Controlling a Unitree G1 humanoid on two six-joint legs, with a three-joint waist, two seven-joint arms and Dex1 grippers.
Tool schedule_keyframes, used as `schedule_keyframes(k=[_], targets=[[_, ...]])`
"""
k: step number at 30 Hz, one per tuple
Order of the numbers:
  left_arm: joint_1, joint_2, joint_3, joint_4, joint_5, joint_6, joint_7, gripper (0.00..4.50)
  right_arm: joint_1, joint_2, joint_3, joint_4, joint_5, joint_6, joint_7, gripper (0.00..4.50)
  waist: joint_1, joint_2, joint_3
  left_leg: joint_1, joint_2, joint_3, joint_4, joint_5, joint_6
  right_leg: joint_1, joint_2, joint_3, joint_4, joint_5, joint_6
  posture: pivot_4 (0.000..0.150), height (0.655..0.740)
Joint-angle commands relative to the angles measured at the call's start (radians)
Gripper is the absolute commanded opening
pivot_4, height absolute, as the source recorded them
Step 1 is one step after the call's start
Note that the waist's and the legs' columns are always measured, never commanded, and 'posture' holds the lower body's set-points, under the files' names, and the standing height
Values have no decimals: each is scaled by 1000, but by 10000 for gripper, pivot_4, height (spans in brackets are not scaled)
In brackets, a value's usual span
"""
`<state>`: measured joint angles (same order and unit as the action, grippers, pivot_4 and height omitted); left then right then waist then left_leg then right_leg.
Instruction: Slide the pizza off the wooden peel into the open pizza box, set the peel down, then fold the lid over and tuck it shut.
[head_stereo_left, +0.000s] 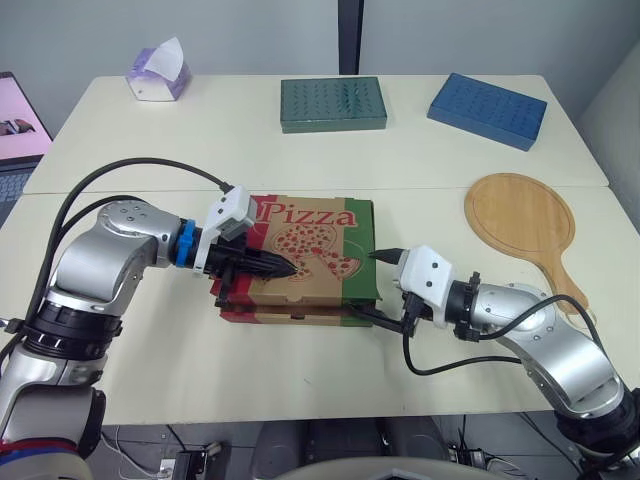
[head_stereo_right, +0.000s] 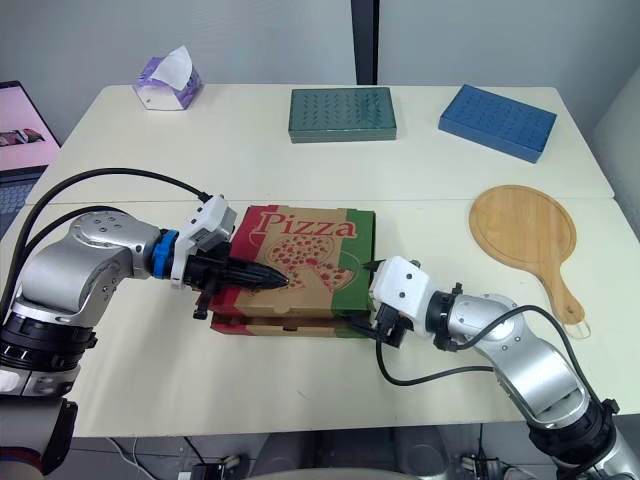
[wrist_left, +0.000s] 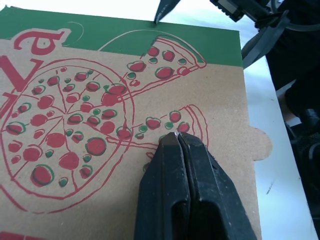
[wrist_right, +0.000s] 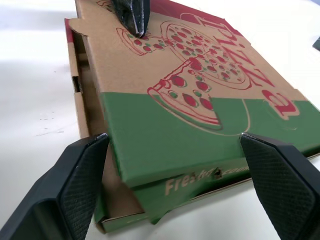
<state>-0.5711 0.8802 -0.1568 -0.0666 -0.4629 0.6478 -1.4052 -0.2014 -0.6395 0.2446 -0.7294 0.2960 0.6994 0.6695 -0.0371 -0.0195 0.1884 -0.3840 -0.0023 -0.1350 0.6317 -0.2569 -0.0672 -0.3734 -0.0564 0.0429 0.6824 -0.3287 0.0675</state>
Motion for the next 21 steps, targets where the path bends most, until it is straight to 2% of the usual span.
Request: schedule_keyframes(k=[1, 6, 9, 10, 13, 17, 21], targets=[[7, 18, 15, -5, 10, 0, 9, 0, 27, -39, -148, -88, 145, 31, 71, 44747, 2, 0, 0, 0, 0, 0, 0, 0, 0, 0, 0, 0, 0, 0, 0, 1500, 7400], [4, 14, 17, 1, 14, -3, 10, 0, 61, -114, -286, -73, 292, 86, 140, 44747, 2, 0, 0, 1, 0, 0, 0, 0, 0, 1, 0, 0, 0, 0, 0, 1500, 7400], [0, 11, 17, 7, 16, -6, 11, 0, 49, -118, -265, 0, 227, 46, 104, 44747, 0, 0, 0, 1, 0, 0, 0, 0, 0, 1, 0, 0, 0, 0, 0, 1500, 7400], [-2, 11, 17, 9, 16, -6, 11, 0, 43, -122, -242, 26, 187, 23, 92, 43052, 0, 0, 0, 1, 0, 0, 0, 0, 0, 1, 0, 0, 0, 0, 0, 1500, 7400], [-8, 9, 17, 13, 15, -6, 14, 0, 26, -129, -178, 82, 122, -22, 98, 35761, 0, 0, 0, 1, 0, 1, 0, 0, 0, 1, 0, 0, 0, 0, 0, 1500, 7400], [-10, 13, 19, 10, 12, -3, 18, 0, 17, -139, -114, 134, 71, -82, 137, 21677, 1, 0, 0, 1, 0, 1, 0, 0, 0, 0, 0, 0, 0, 0, 0, 1500, 7400], [-9, 16, 21, 8, 8, 0, 19, 0, 6, -127, -85, 147, 92, -90, 181, 8106, 1, 0, 0, 1, 0, 0, 0, 0, 0, 0, 0, 0, 0, 0, 0, 1500, 7400]])
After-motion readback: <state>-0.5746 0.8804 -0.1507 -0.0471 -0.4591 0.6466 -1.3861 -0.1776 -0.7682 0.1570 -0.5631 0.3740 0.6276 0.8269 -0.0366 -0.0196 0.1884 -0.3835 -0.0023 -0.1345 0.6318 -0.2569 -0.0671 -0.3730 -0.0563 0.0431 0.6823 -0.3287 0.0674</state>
